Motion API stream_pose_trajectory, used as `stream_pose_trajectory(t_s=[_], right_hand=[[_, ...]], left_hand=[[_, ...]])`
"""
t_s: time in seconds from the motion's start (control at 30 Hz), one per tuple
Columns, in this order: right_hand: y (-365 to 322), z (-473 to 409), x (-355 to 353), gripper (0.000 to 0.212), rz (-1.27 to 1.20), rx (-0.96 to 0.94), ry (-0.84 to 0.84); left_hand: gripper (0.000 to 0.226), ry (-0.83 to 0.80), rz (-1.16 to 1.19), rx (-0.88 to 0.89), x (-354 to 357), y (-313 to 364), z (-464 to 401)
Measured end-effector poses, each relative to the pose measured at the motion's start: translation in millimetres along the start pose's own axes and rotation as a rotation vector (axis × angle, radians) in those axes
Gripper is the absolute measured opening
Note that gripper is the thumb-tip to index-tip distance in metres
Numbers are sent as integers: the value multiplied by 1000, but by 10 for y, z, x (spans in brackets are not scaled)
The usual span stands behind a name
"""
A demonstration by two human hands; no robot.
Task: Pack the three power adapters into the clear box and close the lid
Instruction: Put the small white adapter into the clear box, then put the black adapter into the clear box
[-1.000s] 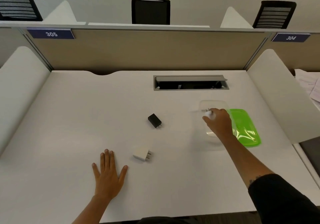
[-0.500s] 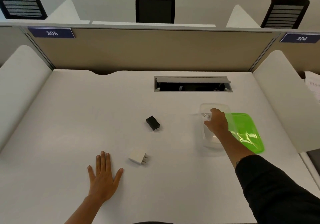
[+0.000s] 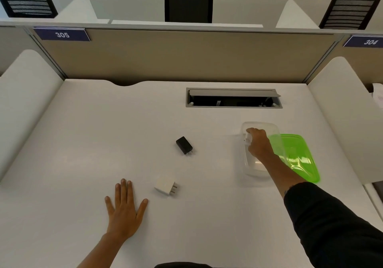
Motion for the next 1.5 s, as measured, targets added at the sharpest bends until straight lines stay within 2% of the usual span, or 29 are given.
stream_pose_trajectory(t_s=[0.3, 0.37, 0.5, 0.6, 0.67, 0.73, 0.83, 1.0, 1.1, 1.2, 1.5], right_hand=[[42, 47, -66, 60, -107, -4, 26], [41, 76, -110, 51, -171, 8, 105], [-91, 176, -307, 33, -222, -44, 387], [-350, 271, -402, 29, -159, -184, 561], [-604, 327, -364, 26, -106, -325, 609], [-888, 375, -236, 24, -68, -450, 571], [-1284, 409, 100, 27, -20, -537, 373], [-1728, 323, 719, 45, 16, -425, -36], [-1889, 268, 960, 60, 51, -323, -173], [-1980, 217, 1101, 64, 103, -245, -209], [-2058, 134, 1285, 55, 198, -146, -190]], left_hand=[[115, 3, 10, 9, 10, -9, -19], [114, 3, 9, 10, 4, -12, -15], [108, 15, 5, 17, 10, 0, 7], [104, 16, 0, 16, 7, -3, 11], [103, 19, -5, 16, 5, -8, 6], [103, 20, -6, 17, 13, -8, 0], [101, 29, 3, 24, 28, -19, -12], [99, 37, 0, 30, 45, -35, -13], [99, 38, -8, 31, 42, -36, -18], [99, 40, -23, 29, 40, -41, -20], [97, 55, -17, 41, 54, -51, -23]])
Point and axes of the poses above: each hand's wrist, its own z-axis away from the middle knuckle, its own x-axis out of the palm, y = z × x, the point moved 5 cm from there along -z, towards the middle knuckle, and after that the axes turned 13 degrees about -y, right-handed, at the moved point
